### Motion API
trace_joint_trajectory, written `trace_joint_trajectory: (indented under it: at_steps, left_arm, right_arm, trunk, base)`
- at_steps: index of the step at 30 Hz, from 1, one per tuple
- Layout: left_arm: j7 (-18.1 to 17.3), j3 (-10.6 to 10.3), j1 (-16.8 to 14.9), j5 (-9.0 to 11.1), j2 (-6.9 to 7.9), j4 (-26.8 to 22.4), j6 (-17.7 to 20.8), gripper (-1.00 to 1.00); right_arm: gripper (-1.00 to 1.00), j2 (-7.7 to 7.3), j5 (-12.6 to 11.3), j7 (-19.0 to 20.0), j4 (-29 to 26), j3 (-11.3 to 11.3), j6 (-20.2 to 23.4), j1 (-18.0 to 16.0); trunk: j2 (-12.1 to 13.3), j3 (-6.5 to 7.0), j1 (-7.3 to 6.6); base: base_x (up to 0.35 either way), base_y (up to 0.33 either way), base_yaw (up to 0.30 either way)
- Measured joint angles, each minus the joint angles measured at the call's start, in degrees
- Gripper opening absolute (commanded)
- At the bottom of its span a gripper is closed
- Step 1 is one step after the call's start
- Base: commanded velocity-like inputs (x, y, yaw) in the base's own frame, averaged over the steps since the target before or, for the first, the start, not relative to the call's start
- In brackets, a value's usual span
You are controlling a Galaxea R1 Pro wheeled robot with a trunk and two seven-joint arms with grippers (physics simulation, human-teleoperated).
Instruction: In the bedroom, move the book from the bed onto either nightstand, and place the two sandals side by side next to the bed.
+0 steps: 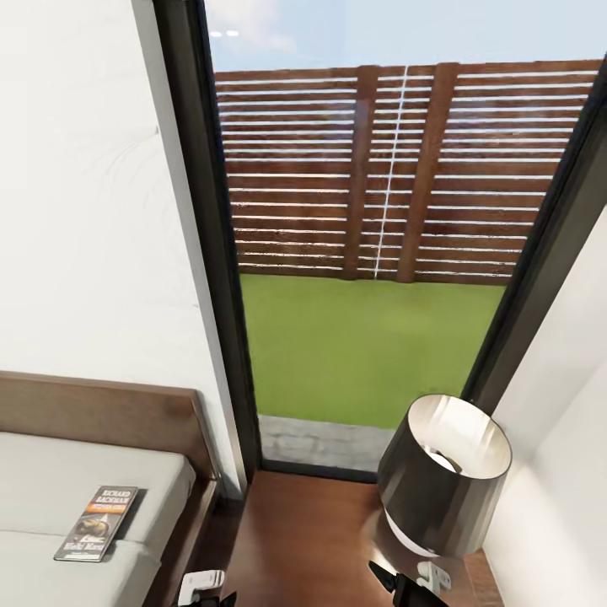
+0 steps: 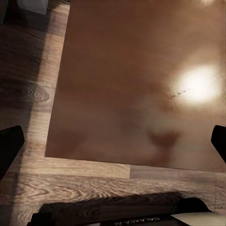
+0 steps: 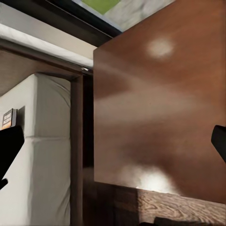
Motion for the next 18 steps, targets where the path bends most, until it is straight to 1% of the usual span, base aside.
trace_joint_trajectory:
  at_steps: [18]
  left_arm:
    - [0.0, 0.0, 0.0, 0.0, -0.01, 0.0, 0.0, 1.0]
  right_arm:
    - [1.0, 0.0, 0.0, 0.0, 0.0, 0.0, -0.02, 0.0]
  trunk:
    - [7.23, 3.24, -3.96]
  base:
    - [0.0, 0.0, 0.0]
